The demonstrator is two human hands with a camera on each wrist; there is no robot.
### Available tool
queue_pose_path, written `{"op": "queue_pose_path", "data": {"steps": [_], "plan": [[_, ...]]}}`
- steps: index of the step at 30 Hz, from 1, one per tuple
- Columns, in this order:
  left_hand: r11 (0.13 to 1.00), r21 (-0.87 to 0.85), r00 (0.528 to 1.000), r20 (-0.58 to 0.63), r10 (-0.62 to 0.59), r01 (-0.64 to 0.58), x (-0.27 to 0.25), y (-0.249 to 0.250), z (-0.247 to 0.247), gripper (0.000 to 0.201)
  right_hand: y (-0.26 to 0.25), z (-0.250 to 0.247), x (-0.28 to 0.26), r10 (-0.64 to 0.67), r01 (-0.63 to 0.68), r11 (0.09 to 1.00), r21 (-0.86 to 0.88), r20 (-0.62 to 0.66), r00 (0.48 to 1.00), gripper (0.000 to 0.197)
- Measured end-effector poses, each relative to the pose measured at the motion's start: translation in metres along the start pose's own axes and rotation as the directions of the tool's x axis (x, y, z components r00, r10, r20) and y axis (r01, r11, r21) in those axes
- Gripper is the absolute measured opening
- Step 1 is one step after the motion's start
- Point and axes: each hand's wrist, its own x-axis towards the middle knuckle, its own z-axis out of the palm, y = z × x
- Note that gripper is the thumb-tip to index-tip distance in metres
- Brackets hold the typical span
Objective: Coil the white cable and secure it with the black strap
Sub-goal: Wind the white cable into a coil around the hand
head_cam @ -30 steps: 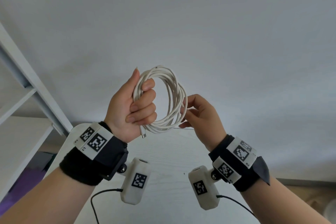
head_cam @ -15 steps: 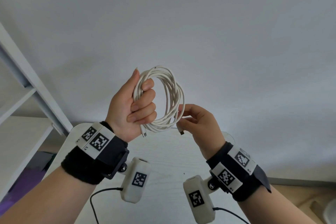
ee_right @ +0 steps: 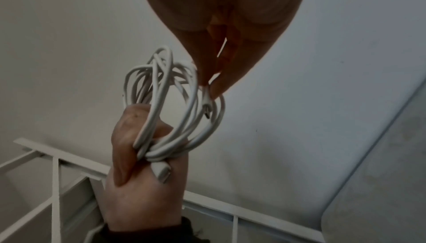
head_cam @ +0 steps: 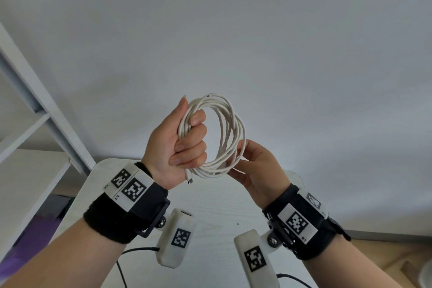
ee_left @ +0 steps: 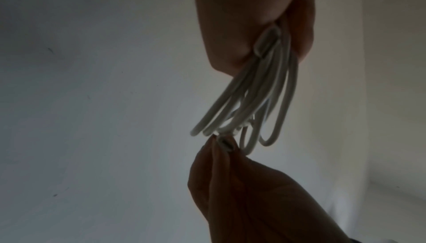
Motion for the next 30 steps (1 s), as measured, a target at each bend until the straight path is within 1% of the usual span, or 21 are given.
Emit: {"op": "queue_pose_path", "data": {"steps": [5,9,12,14,15,16,17,18,20,22,25,28,30], "plan": [[1.000,0.022,0.999,-0.032,-0.001,0.002,0.000,-0.002,-0.001,0.047,0.000,-0.002,-0.001,0.057,-0.059,0.988,0.142,0.020,0.998,0.028],[1.000,-0.002,0.999,-0.050,0.012,-0.013,0.001,-0.005,-0.001,0.047,-0.005,0.003,-0.002,0.070,-0.092,0.951,0.297,0.084,0.994,0.024],[0.999,-0.038,0.998,-0.062,0.020,-0.023,0.002,-0.007,-0.004,0.049,-0.005,0.005,-0.004,0.095,-0.114,0.914,0.388,0.068,0.993,0.022],[0.999,-0.018,0.996,-0.082,0.025,-0.026,0.001,-0.007,-0.007,0.049,-0.005,0.005,-0.006,0.107,-0.123,0.882,0.456,0.060,0.992,0.023],[1.000,0.002,0.995,-0.094,0.026,-0.026,0.001,-0.007,-0.007,0.048,-0.005,0.006,-0.006,0.110,-0.128,0.880,0.457,0.066,0.992,0.025],[0.999,0.025,0.994,-0.104,0.024,-0.021,0.001,-0.007,-0.007,0.047,-0.005,0.007,-0.007,0.106,-0.128,0.899,0.419,0.075,0.992,0.027],[0.999,0.046,0.994,-0.110,0.017,-0.012,0.000,-0.008,-0.007,0.047,-0.003,0.008,-0.008,0.094,-0.113,0.934,0.340,0.073,0.993,0.029],[0.998,0.063,0.994,-0.112,0.007,0.000,0.000,-0.009,-0.007,0.046,0.000,0.008,-0.008,0.076,-0.087,0.964,0.251,0.056,0.996,0.029],[0.996,0.083,0.995,-0.101,-0.013,0.021,-0.001,-0.012,-0.005,0.046,0.006,0.010,-0.006,0.038,-0.037,0.992,0.122,-0.007,0.999,0.030],[0.996,0.085,0.997,-0.072,-0.030,0.036,-0.002,-0.014,-0.004,0.046,0.010,0.009,-0.005,0.011,-0.009,0.999,0.050,-0.033,0.999,0.032],[0.993,0.097,0.997,-0.043,-0.062,0.065,-0.004,-0.016,-0.003,0.044,0.014,0.006,-0.004,0.007,-0.007,1.000,-0.027,-0.028,1.000,0.035],[0.987,0.141,0.997,-0.033,-0.076,0.080,-0.005,-0.019,-0.002,0.045,0.016,0.007,-0.002,-0.010,0.008,0.995,-0.100,-0.021,1.000,0.028],[0.985,0.150,0.996,-0.033,-0.081,0.085,-0.005,-0.021,0.000,0.045,0.015,0.011,-0.003,-0.001,-0.002,0.991,-0.130,-0.018,1.000,0.019]]}}
